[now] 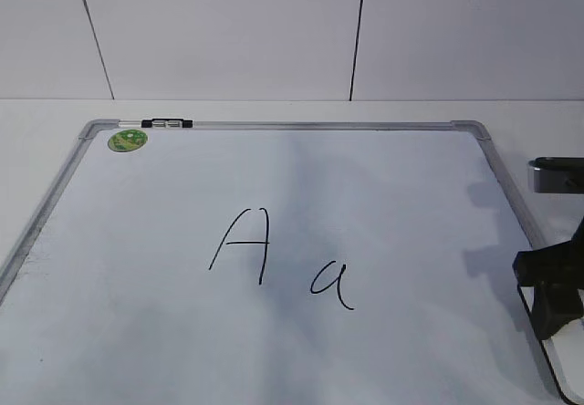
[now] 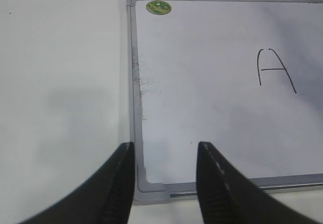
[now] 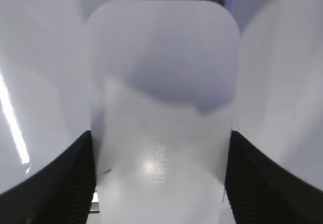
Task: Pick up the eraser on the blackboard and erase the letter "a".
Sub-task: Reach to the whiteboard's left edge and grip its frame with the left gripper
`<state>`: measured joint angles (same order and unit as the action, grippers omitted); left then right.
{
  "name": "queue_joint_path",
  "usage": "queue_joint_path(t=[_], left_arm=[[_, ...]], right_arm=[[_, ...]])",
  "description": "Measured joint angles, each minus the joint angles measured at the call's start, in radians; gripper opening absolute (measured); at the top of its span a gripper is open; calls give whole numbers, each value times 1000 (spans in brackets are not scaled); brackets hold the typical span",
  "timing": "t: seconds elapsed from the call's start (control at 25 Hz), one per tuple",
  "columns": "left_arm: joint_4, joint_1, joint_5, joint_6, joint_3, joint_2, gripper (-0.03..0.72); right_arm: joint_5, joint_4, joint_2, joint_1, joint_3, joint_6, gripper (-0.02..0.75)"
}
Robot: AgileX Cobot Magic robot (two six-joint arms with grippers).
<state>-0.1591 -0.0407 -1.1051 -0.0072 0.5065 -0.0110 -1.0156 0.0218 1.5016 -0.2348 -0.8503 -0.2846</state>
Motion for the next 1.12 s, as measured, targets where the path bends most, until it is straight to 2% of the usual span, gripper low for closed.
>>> queue_joint_path(t=[0.44,0.76,1.12], left_arm=[[-8,0,12,0,24,-33,307],[45,0,81,0,130,-300,307],[47,0,170,0,165,-612,307]], right_arm=[[-146,4,0,0,-79,0,557],[-152,-36,0,0,-79,-2,556],[-180,-54,0,0,-79,-2,556]])
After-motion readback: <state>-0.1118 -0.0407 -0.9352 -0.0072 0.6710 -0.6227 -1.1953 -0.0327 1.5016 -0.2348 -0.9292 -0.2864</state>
